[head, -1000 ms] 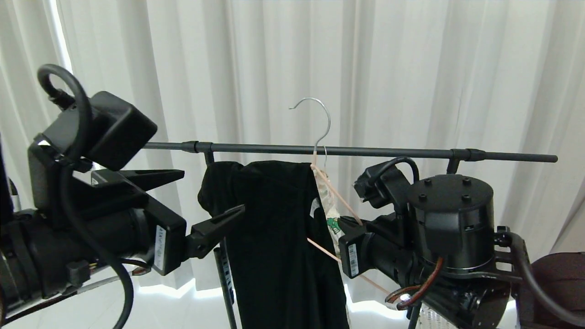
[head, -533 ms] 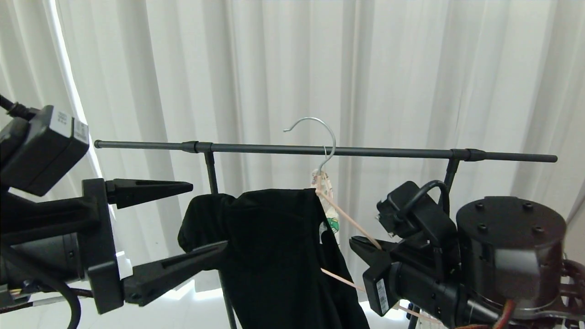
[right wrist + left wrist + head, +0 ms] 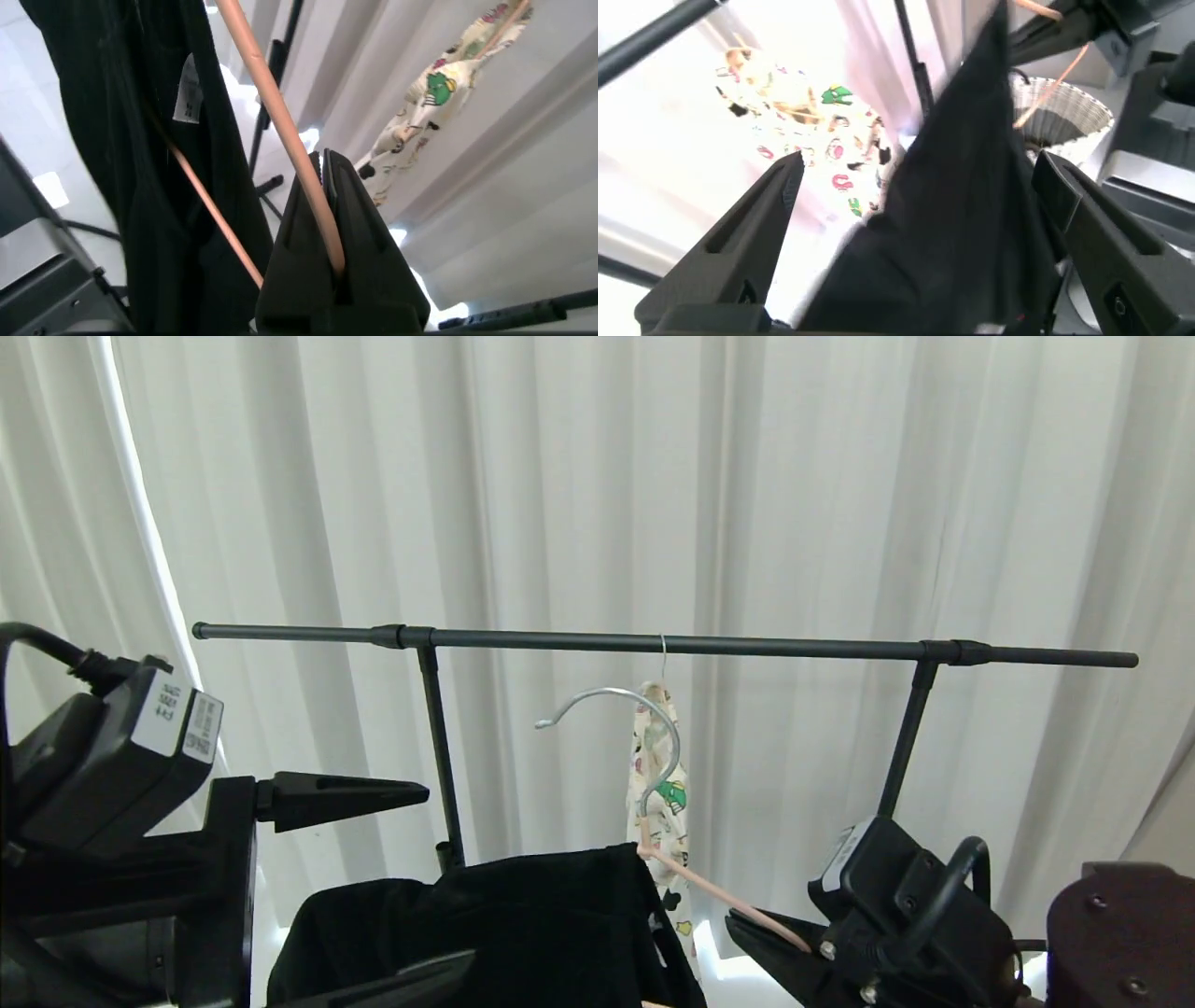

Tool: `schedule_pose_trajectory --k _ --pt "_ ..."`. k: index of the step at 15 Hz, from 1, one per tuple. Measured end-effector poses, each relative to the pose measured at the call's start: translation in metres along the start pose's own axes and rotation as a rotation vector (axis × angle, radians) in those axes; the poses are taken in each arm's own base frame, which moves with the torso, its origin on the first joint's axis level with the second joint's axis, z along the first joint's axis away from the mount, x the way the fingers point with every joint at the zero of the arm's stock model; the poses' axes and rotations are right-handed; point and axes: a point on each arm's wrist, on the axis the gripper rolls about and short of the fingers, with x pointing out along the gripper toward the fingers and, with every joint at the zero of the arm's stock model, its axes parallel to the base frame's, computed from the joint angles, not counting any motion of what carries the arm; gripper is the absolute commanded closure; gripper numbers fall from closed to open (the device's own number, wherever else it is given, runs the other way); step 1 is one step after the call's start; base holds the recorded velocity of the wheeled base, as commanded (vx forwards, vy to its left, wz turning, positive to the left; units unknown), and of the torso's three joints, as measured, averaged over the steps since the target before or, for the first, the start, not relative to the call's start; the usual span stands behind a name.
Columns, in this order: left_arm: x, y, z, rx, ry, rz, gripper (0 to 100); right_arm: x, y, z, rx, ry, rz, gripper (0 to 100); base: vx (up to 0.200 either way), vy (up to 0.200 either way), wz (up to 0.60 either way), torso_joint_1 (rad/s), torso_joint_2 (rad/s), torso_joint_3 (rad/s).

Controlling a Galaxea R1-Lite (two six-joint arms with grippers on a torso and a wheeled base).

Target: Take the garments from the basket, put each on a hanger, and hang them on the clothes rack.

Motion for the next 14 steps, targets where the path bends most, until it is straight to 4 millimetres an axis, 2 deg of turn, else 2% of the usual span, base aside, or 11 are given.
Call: schedule_pose_trajectory --k 4,8,14 --pt "0.009 -0.016 -0.010 0.041 0.028 -0.111 0 -0.005 0.009 -0.003 -0.025 -0.001 0.041 100 0.000 0.000 0.00 0.000 0.00 0.000" --pt "0.016 -0.024 -0.016 0.068 0.053 -0.170 0 -0.010 0.020 -0.007 -0.055 -0.024 0.092 100 0.000 0.000 0.00 0.000 0.00 0.000" --pt "0.022 -0.030 -0.030 0.051 0.109 -0.212 0 -0.008 0.024 -0.008 -0.081 -0.029 0.101 100 0.000 0.000 0.00 0.000 0.00 0.000"
